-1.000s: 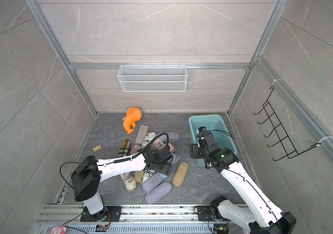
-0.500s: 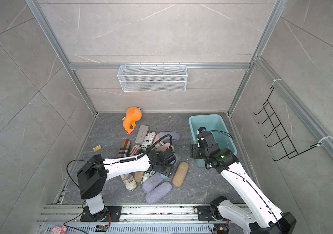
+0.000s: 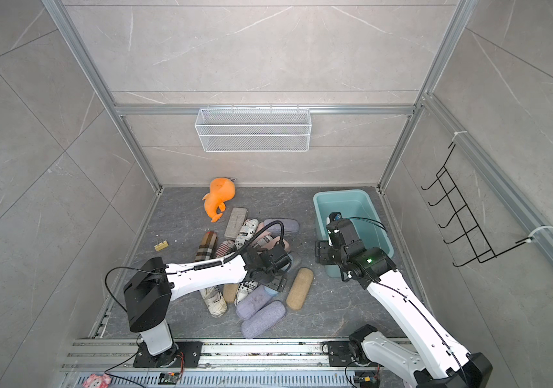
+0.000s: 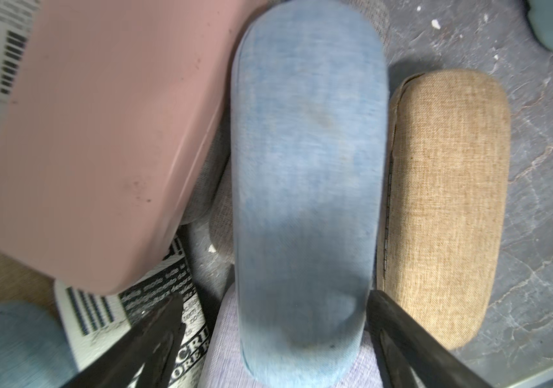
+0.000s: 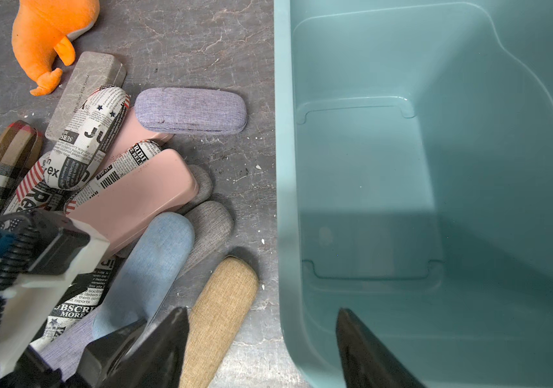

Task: Put the glasses cases into the storage boxes
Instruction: Pick up the glasses case.

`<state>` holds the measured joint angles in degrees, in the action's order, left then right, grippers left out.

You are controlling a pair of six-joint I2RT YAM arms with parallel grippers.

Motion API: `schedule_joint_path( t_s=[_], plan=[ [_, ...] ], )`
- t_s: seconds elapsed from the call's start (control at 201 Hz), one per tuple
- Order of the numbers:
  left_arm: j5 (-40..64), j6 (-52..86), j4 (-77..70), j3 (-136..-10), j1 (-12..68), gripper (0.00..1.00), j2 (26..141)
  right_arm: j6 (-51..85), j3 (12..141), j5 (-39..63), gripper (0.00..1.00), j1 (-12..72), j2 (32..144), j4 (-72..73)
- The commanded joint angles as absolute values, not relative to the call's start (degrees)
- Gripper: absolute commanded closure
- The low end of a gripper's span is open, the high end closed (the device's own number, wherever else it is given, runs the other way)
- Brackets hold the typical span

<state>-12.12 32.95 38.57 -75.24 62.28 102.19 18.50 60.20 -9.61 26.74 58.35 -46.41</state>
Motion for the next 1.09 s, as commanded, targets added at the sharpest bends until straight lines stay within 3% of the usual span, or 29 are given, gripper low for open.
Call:
schedule_joint_path(
  t_s=[0.0, 0.479, 0.853, 1.087],
  plan=[
    [-13.1, 31.9, 40.1, -77.8, 62.9, 0.11, 99.1, 19.7, 59.7, -9.2, 0.28, 27.1, 57.6, -45.5],
    [-14.1, 34.6, 38.9, -77.1, 63.8, 0.08, 104.3, 19.9, 58.8, -9.5, 0.26, 27.0, 55.8, -46.3],
    [-13.6, 35.1, 35.0, -73.7, 63.6, 0.2, 105.4, 20.5, 58.2, -7.7, 0.29, 27.0, 54.8, -46.4],
    [-13.4, 35.2, 33.5, -72.2, 63.7, 0.32, 105.6, 20.9, 58.5, -7.0, 0.32, 27.0, 54.8, -46.6]
  ],
)
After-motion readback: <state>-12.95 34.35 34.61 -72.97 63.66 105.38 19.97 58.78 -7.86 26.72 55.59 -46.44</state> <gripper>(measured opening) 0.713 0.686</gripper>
